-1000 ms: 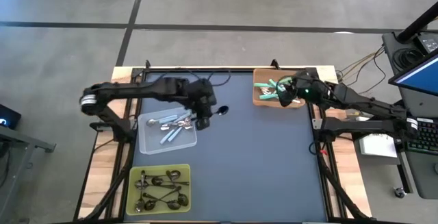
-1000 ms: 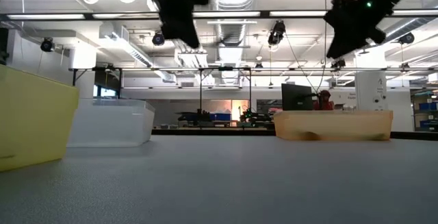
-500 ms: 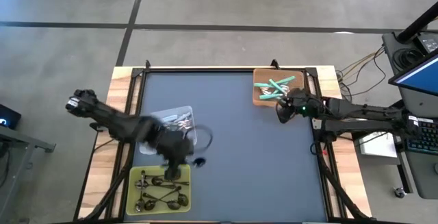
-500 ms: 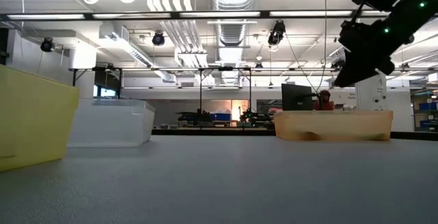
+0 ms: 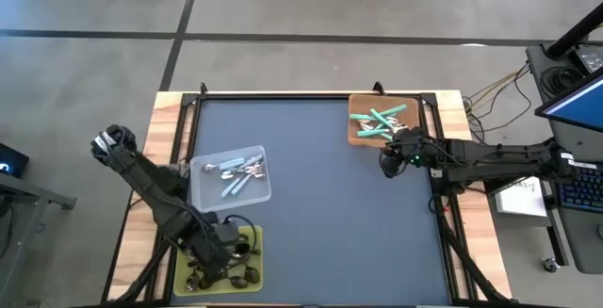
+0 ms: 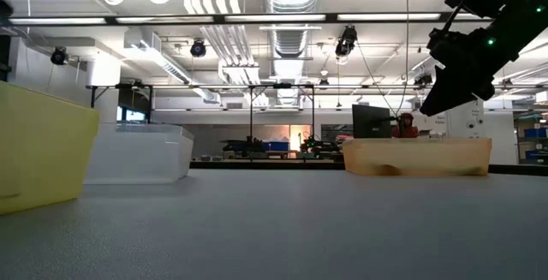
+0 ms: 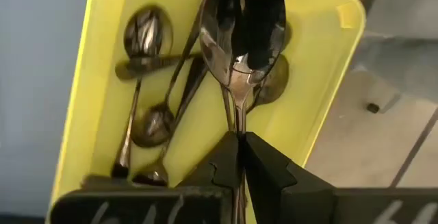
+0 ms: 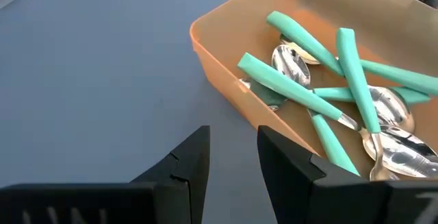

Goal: Sort silverware by color (type)
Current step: Put the black spoon into the yellow bin, then return to Home Position

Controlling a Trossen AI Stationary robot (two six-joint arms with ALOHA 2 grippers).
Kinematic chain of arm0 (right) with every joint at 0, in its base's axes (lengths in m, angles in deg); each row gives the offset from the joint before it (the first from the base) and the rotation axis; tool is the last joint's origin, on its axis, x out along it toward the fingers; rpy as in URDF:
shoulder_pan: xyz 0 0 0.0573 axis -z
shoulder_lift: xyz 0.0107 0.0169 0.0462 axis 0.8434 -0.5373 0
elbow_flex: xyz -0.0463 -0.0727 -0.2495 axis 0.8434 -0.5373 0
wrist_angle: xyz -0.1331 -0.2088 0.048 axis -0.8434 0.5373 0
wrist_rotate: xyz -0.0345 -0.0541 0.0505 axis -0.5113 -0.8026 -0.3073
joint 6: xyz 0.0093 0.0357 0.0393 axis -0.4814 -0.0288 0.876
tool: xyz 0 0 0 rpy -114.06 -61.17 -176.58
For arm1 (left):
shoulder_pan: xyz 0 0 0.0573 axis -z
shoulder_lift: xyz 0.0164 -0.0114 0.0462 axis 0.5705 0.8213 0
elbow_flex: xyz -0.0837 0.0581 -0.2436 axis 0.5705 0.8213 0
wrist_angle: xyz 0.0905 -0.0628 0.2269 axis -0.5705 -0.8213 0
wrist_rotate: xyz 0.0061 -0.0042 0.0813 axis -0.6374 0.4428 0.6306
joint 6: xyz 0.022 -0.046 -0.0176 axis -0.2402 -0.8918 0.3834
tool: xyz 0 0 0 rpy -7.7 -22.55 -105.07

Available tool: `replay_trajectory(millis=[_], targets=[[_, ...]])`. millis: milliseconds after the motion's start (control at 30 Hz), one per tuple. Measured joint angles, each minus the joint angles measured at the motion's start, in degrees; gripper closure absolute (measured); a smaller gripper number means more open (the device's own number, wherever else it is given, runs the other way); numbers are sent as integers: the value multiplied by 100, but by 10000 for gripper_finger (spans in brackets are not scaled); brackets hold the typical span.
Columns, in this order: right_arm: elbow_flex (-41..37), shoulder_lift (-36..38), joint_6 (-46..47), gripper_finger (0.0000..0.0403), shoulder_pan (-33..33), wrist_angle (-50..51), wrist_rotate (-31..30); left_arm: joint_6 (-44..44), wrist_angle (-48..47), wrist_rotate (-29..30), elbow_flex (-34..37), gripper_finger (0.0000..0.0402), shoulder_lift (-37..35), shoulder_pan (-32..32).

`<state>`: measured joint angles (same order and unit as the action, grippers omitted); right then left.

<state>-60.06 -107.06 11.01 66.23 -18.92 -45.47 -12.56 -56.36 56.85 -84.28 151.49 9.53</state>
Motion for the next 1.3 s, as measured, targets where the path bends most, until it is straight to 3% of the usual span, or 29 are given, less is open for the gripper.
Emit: replay_trajectory(millis=[100,433,567,800,867,1300], targets=[[-1,0,75,289,0,-4,44,-375,12,-25,76,385,0,3],[8,-3,200,289,2,-4,45,-411,88,81,-140,330,0,2],[8,-4,201,289,2,-4,46,-303,208,728,-393,316,0,4],[-45,46,203,289,-20,-118,44,693,233,2153,-784,314,-2,2],[-169,342,196,289,-22,-45,27,792,261,2384,-830,314,-2,0],[-1765,2326,106,289,-11,-900,129,798,324,2399,-799,314,9,-5]])
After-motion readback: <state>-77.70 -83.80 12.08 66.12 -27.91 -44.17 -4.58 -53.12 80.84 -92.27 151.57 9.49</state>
